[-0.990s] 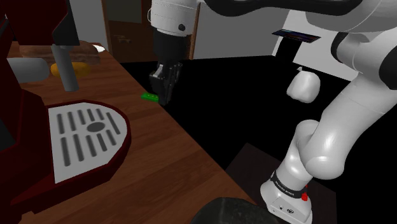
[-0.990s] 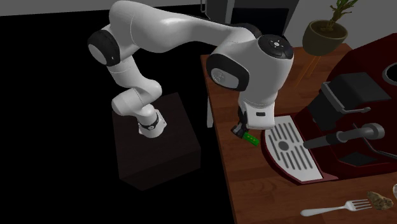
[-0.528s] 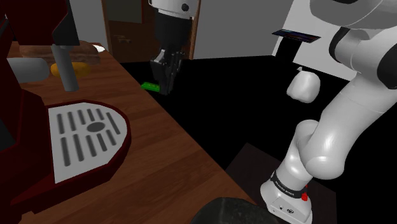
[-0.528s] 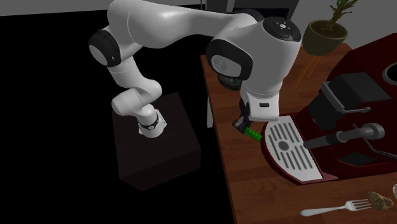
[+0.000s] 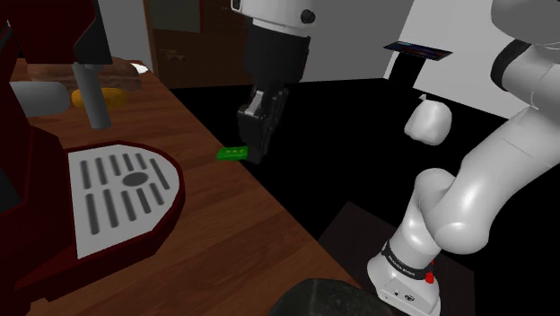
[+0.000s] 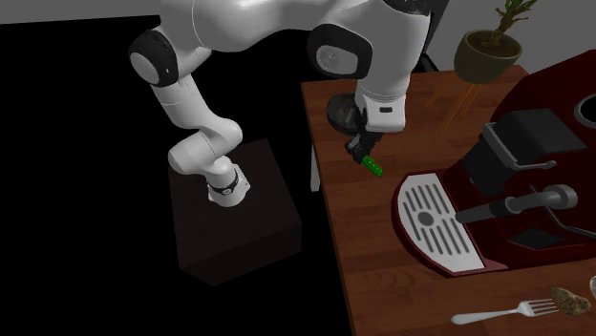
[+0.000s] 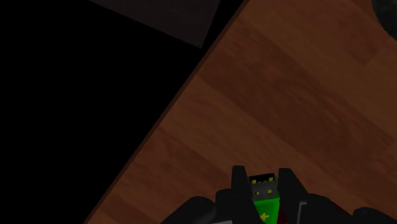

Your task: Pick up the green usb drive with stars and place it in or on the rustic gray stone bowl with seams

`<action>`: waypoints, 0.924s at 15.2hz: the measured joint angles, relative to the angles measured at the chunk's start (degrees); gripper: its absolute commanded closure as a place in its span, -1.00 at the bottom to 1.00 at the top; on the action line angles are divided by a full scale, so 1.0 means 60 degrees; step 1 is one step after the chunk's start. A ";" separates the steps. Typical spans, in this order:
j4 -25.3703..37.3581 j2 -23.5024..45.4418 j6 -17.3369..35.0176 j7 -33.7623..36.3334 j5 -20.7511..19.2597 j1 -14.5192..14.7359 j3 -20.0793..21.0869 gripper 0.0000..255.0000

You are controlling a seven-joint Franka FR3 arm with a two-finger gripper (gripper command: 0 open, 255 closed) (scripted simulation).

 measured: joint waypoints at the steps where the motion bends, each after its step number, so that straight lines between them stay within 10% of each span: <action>1: -0.0132 -0.0189 -0.0035 0.0148 0.0097 0.0081 0.0078 1.00; 14: -0.0380 -0.1186 -0.0410 0.2768 0.0959 0.1082 0.1784 1.00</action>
